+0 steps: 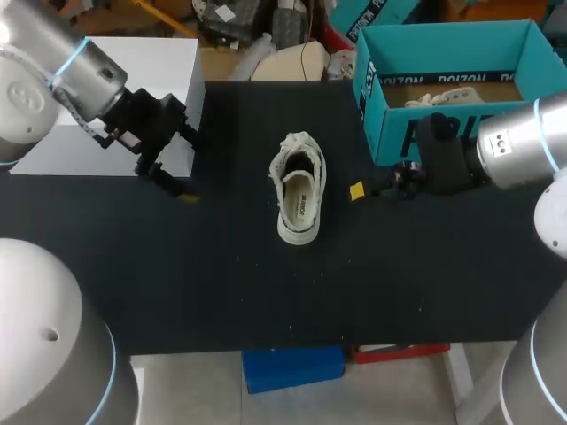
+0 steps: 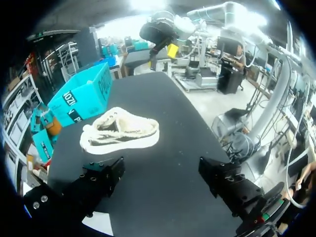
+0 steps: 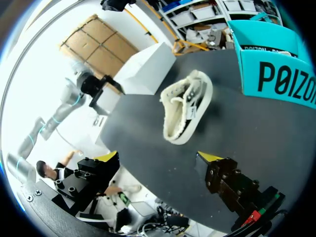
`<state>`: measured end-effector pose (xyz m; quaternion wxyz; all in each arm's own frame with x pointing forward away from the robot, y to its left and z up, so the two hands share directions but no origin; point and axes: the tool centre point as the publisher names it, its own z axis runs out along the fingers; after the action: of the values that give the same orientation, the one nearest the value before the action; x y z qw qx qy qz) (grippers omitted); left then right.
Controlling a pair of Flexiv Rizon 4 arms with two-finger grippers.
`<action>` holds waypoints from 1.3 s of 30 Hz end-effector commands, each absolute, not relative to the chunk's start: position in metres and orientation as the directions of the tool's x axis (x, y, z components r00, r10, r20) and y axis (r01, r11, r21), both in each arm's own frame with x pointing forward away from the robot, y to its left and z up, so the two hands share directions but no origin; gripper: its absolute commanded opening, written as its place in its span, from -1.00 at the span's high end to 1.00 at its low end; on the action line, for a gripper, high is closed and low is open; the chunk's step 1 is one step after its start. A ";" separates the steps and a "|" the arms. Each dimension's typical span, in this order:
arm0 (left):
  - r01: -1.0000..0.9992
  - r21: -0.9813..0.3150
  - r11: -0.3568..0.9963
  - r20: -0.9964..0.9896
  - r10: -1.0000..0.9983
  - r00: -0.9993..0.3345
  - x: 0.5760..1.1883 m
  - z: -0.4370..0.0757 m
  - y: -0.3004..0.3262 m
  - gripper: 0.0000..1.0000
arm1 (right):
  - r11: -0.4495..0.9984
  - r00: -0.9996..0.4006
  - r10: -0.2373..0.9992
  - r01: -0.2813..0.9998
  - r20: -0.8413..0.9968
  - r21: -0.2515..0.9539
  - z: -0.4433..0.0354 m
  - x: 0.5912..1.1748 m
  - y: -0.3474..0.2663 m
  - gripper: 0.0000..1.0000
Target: Take the shoe out of the shoebox, open the shoe tongue, remove and reinsert the insole, then place the shoe into the shoebox
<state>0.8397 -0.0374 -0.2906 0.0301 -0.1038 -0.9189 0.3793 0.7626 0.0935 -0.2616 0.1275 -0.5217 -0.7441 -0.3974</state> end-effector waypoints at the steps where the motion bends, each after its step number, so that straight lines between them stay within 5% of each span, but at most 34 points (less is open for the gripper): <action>1: -0.089 -0.789 0.608 0.022 -0.117 -0.993 0.837 -0.299 -0.029 -1.00 | 0.141 -0.422 0.676 0.878 0.604 0.457 -0.261 0.763 0.094 -1.00; 34: -0.089 -0.789 0.608 0.022 -0.117 -0.993 0.837 -0.299 -0.029 -1.00 | 0.141 -0.422 0.676 0.878 0.604 0.457 -0.261 0.763 0.094 -1.00; 39: -0.089 -0.789 0.608 0.022 -0.117 -0.993 0.837 -0.299 -0.029 -1.00 | 0.318 -0.442 0.764 0.892 0.470 0.322 -0.255 0.795 0.123 -1.00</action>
<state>0.8388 -0.0291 -0.2979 -0.0128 0.0568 -0.8965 0.4391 0.7633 0.0965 -0.2634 0.1181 -0.5102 -0.7621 -0.3807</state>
